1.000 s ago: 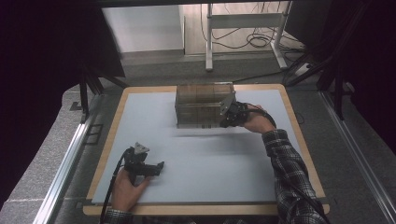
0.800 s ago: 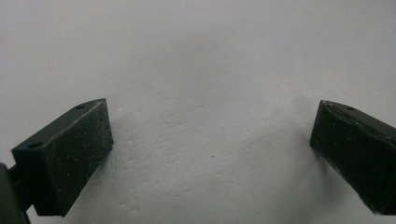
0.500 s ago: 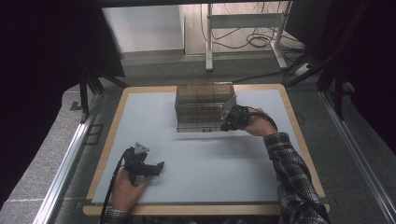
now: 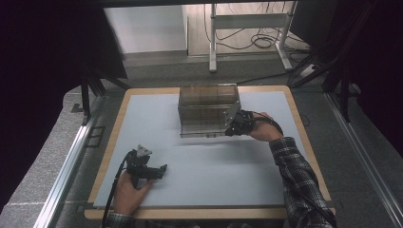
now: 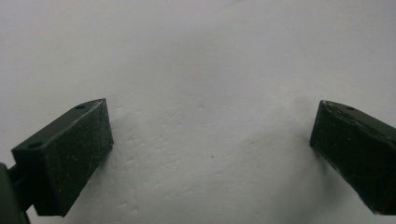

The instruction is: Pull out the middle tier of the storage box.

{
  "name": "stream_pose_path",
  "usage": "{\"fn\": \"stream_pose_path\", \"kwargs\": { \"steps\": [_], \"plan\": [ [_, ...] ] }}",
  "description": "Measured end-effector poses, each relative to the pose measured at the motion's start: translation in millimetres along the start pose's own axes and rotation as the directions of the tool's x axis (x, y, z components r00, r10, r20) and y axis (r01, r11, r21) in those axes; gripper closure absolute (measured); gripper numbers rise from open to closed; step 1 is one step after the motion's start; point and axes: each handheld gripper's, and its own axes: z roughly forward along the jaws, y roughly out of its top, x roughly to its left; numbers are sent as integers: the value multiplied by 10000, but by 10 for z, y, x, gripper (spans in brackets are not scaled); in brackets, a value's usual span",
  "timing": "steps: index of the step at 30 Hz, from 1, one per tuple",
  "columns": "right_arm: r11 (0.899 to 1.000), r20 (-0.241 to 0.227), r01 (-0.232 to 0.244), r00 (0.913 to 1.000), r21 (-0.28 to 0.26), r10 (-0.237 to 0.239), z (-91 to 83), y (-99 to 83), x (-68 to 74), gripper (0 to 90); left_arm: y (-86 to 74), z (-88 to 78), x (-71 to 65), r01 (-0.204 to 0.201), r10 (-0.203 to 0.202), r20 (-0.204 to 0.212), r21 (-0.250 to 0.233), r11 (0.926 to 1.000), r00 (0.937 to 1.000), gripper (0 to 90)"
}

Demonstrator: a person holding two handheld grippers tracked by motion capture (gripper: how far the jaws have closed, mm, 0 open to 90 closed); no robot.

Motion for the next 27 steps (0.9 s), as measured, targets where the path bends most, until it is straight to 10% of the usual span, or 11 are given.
{"fn": "stream_pose_path", "kwargs": {
  "steps": [27],
  "plan": [
    [9973, 933, -348, 9948, -645, 408, -117, 81, 153, 681, 0, 0, 2, -34, 34, -12, 0, 10000, 10000, 0]
  ]
}}
